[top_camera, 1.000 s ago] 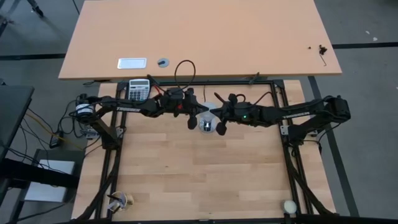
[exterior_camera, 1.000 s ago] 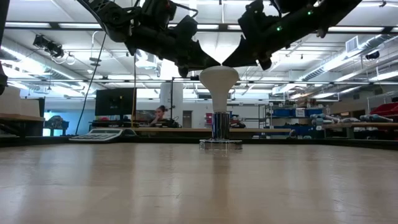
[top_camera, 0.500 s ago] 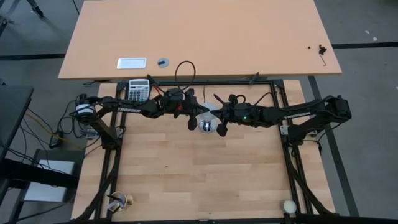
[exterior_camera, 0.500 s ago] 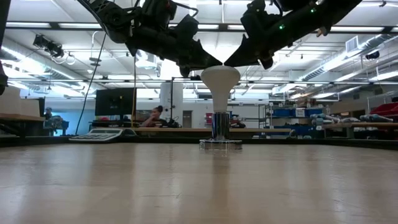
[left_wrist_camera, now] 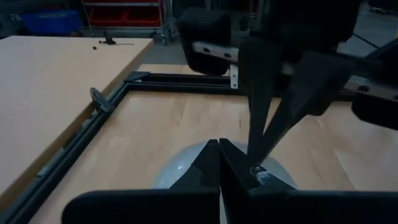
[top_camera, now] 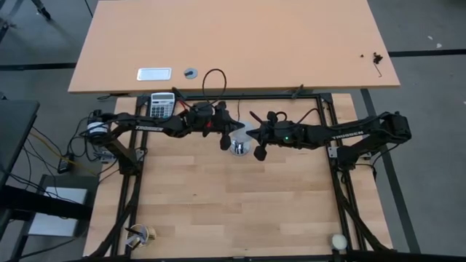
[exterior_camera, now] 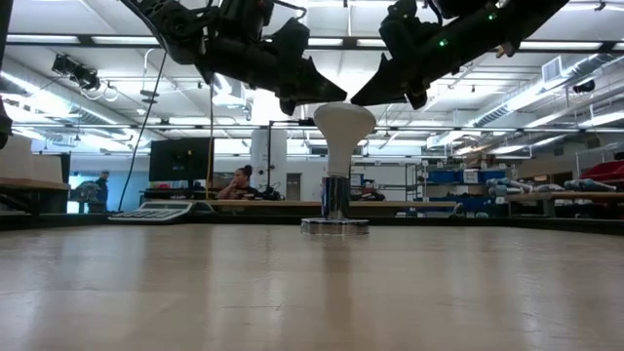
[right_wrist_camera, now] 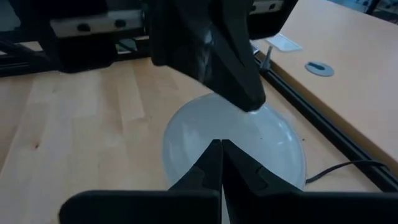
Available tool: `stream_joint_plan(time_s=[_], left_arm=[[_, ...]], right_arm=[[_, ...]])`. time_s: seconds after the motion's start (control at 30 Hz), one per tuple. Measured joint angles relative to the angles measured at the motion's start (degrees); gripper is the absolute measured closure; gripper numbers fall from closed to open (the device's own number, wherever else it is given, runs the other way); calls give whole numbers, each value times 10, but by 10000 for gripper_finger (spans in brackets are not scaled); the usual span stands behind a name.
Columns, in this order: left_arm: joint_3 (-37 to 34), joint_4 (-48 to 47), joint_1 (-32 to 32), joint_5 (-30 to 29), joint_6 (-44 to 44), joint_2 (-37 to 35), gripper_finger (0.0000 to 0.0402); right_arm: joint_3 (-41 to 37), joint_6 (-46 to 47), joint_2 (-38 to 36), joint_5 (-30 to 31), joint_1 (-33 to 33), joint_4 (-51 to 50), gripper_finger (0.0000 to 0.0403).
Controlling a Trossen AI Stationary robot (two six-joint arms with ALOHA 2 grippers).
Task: Screw lightbulb
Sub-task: Insert the lightbulb into the lamp
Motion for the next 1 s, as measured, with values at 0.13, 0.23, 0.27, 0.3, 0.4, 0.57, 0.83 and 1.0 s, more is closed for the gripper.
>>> stream_joint_plan(time_s=[0.13, 0.23, 0.27, 0.3, 0.4, 0.57, 0.83, 1.0], left_arm=[[0, -6, 0, -1, 1, -19, 402], [1, -25, 0, -2, 2, -32, 401], [1, -35, 0, -2, 4, -34, 401], [1, -47, -1, -2, 8, -34, 401], [1, -86, -5, -3, 15, -34, 401], [-2, -99, -9, -14, 17, -30, 401], [0, -118, -10, -24, 19, -32, 401], [1, -129, -9, -30, 19, -32, 401]], right_arm=[[0, 0, 0, -1, 0, 0, 391], [-1, -1, 0, -1, 0, 3, 391], [-1, -3, 1, -1, 0, 5, 391], [-1, -5, 1, -1, 0, 7, 391], [-1, -8, 1, -1, 0, 14, 391], [-1, -11, 1, -9, 0, 19, 390], [-1, -11, 2, -11, 0, 27, 390], [-1, -23, 2, -14, -1, 37, 390]])
